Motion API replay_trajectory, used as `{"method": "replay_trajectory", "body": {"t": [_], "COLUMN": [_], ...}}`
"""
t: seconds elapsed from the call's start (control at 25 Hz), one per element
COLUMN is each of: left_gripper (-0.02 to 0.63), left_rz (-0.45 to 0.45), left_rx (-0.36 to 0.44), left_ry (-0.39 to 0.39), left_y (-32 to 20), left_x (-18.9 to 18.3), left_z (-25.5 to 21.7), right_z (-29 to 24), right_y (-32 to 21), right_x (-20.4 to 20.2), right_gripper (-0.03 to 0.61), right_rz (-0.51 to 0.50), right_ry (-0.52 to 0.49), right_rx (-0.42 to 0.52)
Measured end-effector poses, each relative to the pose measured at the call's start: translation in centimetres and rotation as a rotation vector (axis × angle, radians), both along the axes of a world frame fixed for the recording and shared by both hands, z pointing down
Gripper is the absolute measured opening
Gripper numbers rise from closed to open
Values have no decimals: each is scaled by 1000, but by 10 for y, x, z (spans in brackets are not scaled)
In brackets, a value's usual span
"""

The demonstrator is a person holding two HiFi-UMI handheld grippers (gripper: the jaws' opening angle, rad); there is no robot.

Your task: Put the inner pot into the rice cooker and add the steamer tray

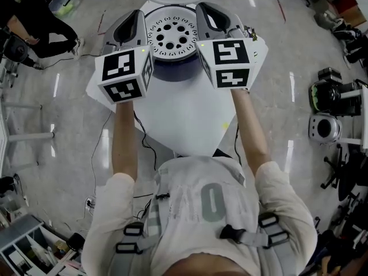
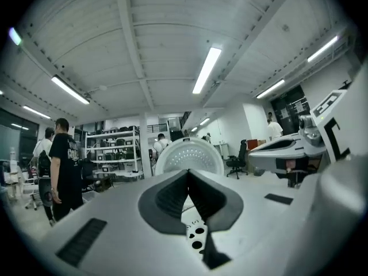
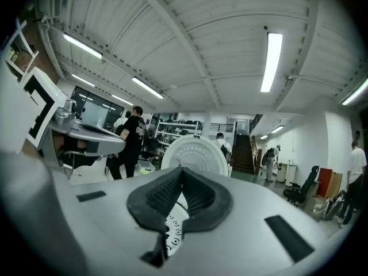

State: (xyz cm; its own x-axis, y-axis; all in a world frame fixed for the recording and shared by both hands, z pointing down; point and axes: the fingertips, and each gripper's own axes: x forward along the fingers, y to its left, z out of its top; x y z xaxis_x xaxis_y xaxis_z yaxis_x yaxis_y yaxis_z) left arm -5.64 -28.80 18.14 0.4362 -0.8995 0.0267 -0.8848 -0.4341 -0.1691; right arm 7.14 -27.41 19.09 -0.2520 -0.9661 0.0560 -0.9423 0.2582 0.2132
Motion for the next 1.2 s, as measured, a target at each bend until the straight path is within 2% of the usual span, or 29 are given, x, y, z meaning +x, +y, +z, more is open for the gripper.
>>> {"method": "replay_trajectory", "body": {"t": [0.24, 0.48, 0.64, 0.76, 0.88, 1.2], "left_gripper": [21, 21, 21, 21, 21, 21], "left_rz": [5, -29, -83, -121, -165, -144], "left_rx": [152, 204, 181, 120, 72, 50], "left_ry": [119, 139, 141, 148, 152, 110], "left_y": [65, 123, 144, 143, 142, 150], "left_x": [4, 0, -22, -39, -53, -44], "left_z": [-43, -23, 8, 33, 52, 67], "right_z": [-26, -15, 13, 44, 71, 87], "right_y": [52, 98, 124, 134, 145, 151], "right_x": [-4, -9, -15, -15, -15, -13], "right_gripper": [9, 9, 9, 8, 8, 8], "right_rz": [-24, -34, -30, -29, -9, -23], "right_ry": [-28, -31, -80, -133, -144, -185], "right_rx": [119, 163, 126, 70, 8, -47]}}
